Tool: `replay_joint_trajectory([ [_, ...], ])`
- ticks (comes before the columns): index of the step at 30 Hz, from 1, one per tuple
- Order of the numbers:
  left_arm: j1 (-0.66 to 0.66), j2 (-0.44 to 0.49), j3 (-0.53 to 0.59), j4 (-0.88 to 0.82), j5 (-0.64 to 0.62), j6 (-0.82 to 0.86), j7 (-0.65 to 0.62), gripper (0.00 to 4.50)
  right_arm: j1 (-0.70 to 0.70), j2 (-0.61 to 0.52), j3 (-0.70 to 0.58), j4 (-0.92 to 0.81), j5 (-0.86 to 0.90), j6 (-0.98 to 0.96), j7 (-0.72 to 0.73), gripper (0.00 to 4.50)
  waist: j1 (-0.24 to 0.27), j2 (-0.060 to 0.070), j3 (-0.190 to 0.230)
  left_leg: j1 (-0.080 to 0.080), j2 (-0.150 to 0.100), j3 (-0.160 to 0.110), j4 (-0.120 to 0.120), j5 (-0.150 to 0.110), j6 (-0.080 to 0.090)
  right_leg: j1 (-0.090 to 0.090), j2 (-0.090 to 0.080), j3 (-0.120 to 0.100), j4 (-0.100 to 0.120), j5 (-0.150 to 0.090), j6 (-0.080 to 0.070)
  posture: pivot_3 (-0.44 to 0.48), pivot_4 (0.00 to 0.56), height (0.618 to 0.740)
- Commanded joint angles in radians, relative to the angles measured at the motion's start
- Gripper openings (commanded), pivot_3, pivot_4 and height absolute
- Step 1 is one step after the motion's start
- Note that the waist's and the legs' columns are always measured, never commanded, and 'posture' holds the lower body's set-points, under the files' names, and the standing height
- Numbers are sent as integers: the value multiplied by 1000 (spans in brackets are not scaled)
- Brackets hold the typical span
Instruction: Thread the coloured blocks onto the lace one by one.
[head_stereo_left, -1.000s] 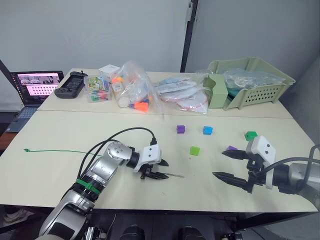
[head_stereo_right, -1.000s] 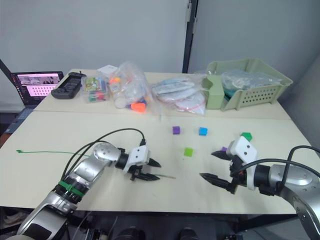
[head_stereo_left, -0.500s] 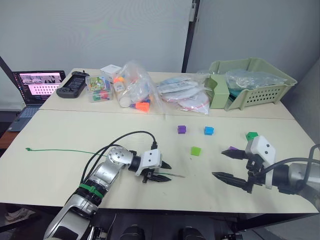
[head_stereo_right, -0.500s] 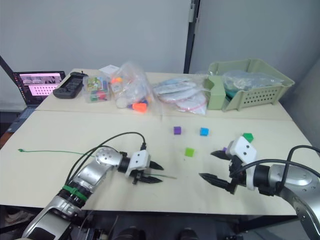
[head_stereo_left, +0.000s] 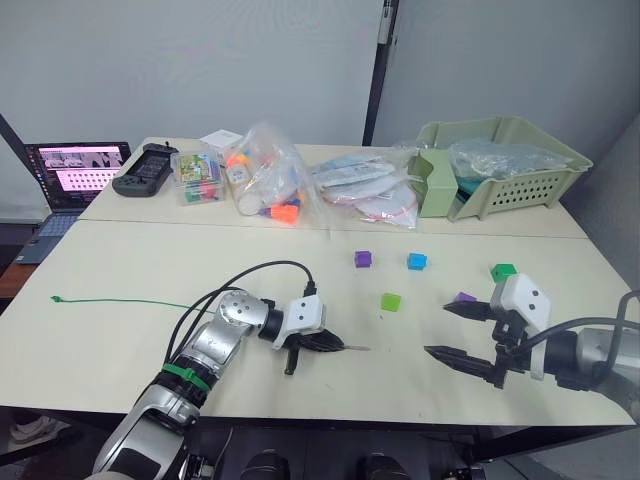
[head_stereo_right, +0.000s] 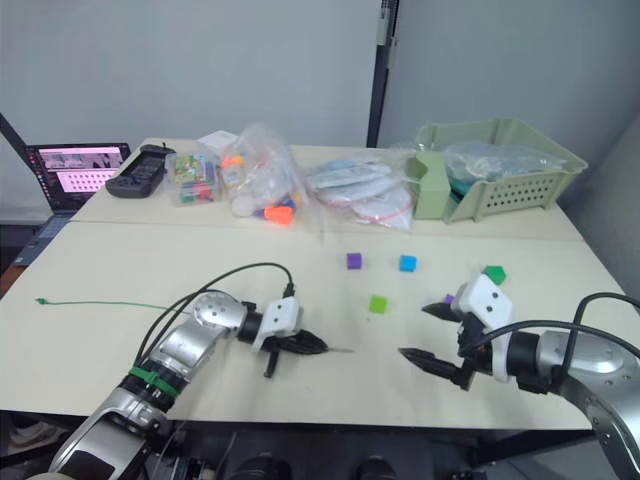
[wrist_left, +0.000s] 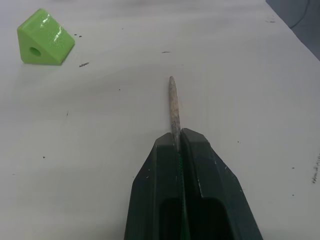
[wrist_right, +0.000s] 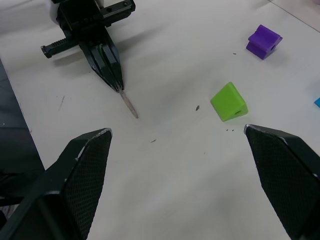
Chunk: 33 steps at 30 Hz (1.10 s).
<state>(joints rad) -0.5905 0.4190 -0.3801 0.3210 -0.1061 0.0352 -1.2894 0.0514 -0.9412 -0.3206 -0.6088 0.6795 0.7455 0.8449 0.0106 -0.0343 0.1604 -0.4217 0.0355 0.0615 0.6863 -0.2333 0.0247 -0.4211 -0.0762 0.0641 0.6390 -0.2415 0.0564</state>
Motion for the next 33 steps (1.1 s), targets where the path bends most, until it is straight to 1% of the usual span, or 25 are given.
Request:
replay_joint_trajectory([
  [1,-14,16,52,-93,-71,76,-25,14,14,19,-73,-32,39,28,-37,4500,0,0,0,0,0,0,0,0,0,0,0,0,0,0,0,0,150,733],
  [3,-21,32,87,-158,-131,155,-42,14,44,24,-106,-39,46,58,-57,4500,1,0,0,-1,0,0,0,0,0,-1,0,0,1,0,0,0,150,733],
  [6,-27,71,130,-261,-207,270,-60,14,128,73,-191,-56,42,76,-114,4500,2,0,0,-1,0,-1,0,0,0,-1,0,0,1,0,0,0,150,733],
  [9,-28,100,132,-299,-218,304,-68,14,194,115,-226,-81,13,32,-136,4500,0,0,0,-1,-1,-1,0,0,0,0,0,0,1,0,1,0,150,733],
  [11,-40,122,129,-308,-219,305,-90,14,225,198,-238,-79,-14,-7,-207,4500,0,0,0,0,-1,-1,0,0,0,0,0,0,1,-1,1,0,150,733],
  [15,-73,152,116,-300,-209,293,-134,14,265,366,-245,-44,-121,-134,-336,4500,-1,1,0,0,0,-1,0,0,0,-1,1,1,2,-1,0,0,150,733],
  [18,-90,159,111,-291,-214,295,-155,14,259,444,-256,1,-142,-195,-380,4500,-1,1,0,0,-1,0,0,0,0,0,0,1,1,-1,0,0,150,733],
  [21,-98,161,111,-299,-218,304,-162,14,214,473,-268,76,-175,-250,-429,4500,-3,1,-1,0,-1,0,0,0,0,0,0,1,2,-2,0,0,150,733],
  [24,-94,167,115,-314,-223,315,-161,14,169,467,-270,133,-193,-264,-457,4500,-6,1,-1,0,-1,0,0,0,0,-1,1,1,2,-2,0,0,150,733],
  [26,-80,179,124,-341,-230,332,-153,14,101,439,-264,211,-207,-272,-461,4500,-9,1,-1,0,0,0,0,0,0,-1,1,1,2,-2,0,0,150,733],
  [29,-46,198,139,-392,-237,357,-125,14,-30,370,-240,383,-231,-261,-450,4500,-17,1,-1,0,-1,0,0,0,0,0,0,1,2,-2,0,0,150,733],
  [30,-30,204,146,-415,-242,369,-113,14,-89,343,-222,468,-256,-271,-453,4500,-21,1,-1,0,-1,0,0,0,0,0,0,2,2,-2,0,0,150,733],
  [33,4,214,165,-467,-256,393,-84,14,-212,322,-183,639,-285,-313,-441,4500,-26,2,-1,1,-1,0,-1,0,0,-1,1,2,2,-2,0,0,150,733],
])
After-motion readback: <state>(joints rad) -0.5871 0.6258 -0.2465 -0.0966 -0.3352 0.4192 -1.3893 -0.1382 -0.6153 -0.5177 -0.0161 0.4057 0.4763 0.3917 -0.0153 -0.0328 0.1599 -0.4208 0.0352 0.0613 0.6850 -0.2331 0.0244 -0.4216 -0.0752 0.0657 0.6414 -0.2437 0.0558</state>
